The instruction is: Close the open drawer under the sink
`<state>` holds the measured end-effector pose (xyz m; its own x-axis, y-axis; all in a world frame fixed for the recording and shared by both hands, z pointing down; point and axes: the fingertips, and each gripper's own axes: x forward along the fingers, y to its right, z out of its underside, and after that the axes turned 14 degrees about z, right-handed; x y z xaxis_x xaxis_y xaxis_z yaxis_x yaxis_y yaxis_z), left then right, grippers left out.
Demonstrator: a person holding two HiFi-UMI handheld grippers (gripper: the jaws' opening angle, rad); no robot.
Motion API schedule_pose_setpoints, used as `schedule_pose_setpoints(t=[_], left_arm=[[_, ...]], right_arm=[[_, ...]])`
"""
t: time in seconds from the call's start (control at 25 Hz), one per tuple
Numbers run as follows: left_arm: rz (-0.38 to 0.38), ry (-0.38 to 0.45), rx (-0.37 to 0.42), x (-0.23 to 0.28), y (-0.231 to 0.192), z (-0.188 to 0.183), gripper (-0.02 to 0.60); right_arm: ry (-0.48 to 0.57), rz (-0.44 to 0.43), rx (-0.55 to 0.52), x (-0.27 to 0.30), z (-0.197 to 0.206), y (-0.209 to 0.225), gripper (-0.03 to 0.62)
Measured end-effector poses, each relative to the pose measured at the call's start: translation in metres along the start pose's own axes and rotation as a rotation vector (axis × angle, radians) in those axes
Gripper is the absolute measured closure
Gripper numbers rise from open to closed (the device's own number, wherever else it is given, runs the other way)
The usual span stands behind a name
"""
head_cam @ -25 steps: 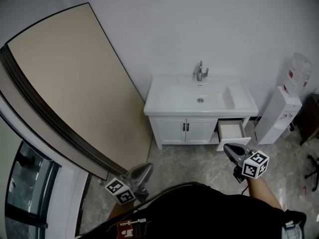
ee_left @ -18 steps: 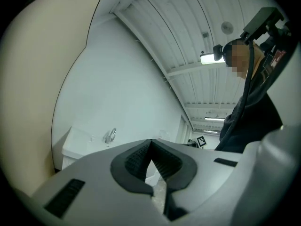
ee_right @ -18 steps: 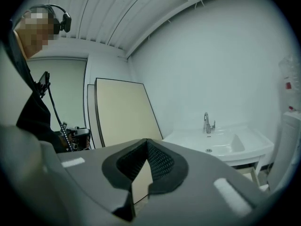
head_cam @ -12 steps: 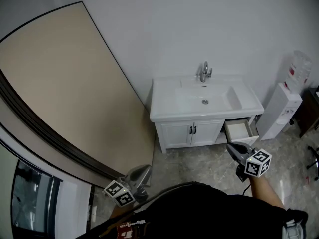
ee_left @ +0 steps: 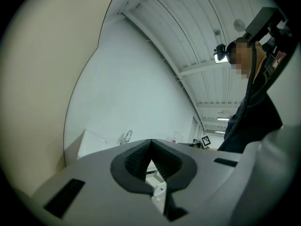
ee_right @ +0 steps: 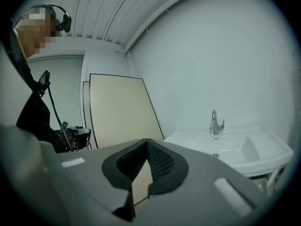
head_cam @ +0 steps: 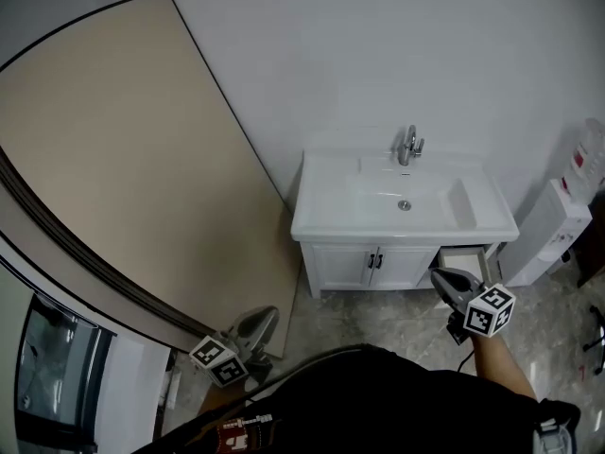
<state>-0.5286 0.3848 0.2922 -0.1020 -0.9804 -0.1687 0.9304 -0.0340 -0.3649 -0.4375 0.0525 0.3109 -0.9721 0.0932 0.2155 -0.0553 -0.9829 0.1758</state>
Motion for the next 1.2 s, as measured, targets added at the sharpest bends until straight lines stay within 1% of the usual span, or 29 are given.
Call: schedule_pose_setpoints(t=[0.04,0.16,0.32,0.48,0.6,0.8,1.0,1.12,1.2], left_arm=[[-0.015,0.011,0.006,0.009,-0.007,-0.003,0.581],[-0.073,0.006,0.028,0.043,-0.031,-0.004,0.581],[-0.092,0.044,0.033,0.096,-0.054,-0.002,0.581],[-0.115,0.027,0.043,0.154,-0.068,-0.003,0.581],[-0.101,0.009,0.041,0.191,-0.083,0.008,0.581],[-0.083,-0.025,0.018,0.243,-0.105,0.014,0.581],[-0.053,-0.039,0.001,0.267,-0.139,0.007,0.581],[0.01,-0.023,-0.015,0.273,-0.174,0.004,0.581],[0.049,-0.003,-0.041,0.279,-0.2,-0.008,0.581]], right_arm=[[0.005,-0.01,-0.002,0.009,-0.004,0.011,0.592],[0.011,-0.039,-0.011,0.036,-0.021,0.049,0.592],[0.006,-0.088,-0.045,0.068,-0.045,0.097,0.592],[0.014,-0.125,-0.071,0.093,-0.063,0.141,0.592],[0.014,-0.139,-0.07,0.109,-0.066,0.172,0.592],[-0.004,-0.127,-0.039,0.132,-0.061,0.216,0.592],[-0.02,-0.087,-0.016,0.154,-0.055,0.235,0.592],[-0.022,-0.053,-0.013,0.181,-0.06,0.239,0.592],[-0.016,-0.026,-0.02,0.205,-0.068,0.236,0.592]])
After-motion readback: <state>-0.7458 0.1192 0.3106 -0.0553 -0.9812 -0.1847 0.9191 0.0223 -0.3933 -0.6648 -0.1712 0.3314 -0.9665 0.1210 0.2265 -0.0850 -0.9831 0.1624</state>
